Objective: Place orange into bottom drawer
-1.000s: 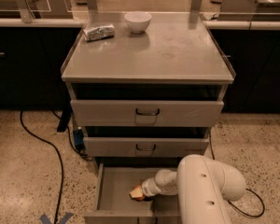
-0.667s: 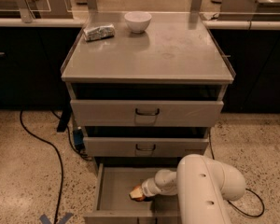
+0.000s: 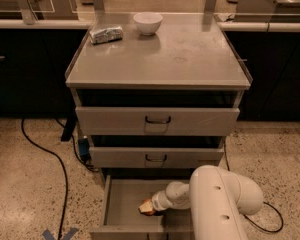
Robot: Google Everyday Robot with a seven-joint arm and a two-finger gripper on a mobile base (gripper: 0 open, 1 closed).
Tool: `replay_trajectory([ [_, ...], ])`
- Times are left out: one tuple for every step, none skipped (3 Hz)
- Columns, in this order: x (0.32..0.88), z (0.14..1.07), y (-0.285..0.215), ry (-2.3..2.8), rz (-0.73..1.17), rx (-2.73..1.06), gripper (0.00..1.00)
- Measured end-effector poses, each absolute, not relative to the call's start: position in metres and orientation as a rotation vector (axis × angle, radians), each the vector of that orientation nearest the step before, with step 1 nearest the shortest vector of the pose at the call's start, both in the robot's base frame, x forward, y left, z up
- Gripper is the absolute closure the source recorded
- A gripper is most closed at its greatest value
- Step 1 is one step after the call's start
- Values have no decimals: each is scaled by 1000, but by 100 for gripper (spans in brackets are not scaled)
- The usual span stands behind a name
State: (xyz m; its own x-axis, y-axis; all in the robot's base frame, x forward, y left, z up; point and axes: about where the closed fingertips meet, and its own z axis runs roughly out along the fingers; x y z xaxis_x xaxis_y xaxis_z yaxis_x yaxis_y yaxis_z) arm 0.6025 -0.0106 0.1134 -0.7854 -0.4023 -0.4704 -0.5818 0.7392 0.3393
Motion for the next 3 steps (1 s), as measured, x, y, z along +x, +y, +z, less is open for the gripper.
replay_trajectory([
  [602,113,-11,2573,678,-758,11],
  [602,113,-11,2573,678,-758,0],
  [602,113,-11,2573,678,-758,0],
])
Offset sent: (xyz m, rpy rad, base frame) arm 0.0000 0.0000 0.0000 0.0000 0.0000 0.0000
